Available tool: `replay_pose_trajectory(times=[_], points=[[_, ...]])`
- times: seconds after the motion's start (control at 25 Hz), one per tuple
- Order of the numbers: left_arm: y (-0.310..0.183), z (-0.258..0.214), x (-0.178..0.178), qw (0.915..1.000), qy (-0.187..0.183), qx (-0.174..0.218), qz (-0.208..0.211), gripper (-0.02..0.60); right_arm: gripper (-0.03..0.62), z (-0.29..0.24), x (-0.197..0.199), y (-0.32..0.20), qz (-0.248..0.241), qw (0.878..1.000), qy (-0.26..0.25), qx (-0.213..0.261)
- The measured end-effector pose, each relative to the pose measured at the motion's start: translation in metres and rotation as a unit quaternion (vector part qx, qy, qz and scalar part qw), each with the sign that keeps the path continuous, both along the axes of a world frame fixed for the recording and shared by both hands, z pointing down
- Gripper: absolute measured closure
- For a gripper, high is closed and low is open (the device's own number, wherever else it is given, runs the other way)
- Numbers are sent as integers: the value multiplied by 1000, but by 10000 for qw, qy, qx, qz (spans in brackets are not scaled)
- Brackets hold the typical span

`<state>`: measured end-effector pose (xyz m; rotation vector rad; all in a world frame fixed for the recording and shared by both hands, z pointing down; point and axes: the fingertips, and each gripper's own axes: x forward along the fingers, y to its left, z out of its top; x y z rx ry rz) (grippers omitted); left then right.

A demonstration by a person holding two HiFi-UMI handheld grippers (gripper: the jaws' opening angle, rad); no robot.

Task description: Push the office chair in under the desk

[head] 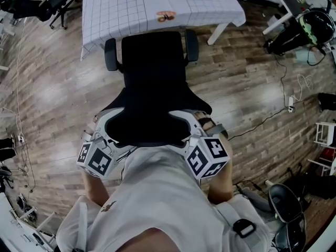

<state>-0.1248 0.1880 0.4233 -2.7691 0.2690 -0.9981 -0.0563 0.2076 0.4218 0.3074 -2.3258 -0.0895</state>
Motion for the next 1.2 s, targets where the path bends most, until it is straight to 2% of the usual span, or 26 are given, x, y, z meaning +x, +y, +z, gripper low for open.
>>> replay_pose_trajectory(times=[0.52, 0.64, 1.2], points=[[-19, -1, 6, 9999, 151, 32, -30, 129, 209, -1, 3, -17, -131, 9999, -99, -10], [-22, -1, 6, 9999, 86, 30, -42, 127, 207, -1, 3, -20, -287, 9994, -172, -39], [-48, -1, 16, 9999, 108, -38, -50, 129, 207, 1, 14, -47, -357, 9992, -143, -120]])
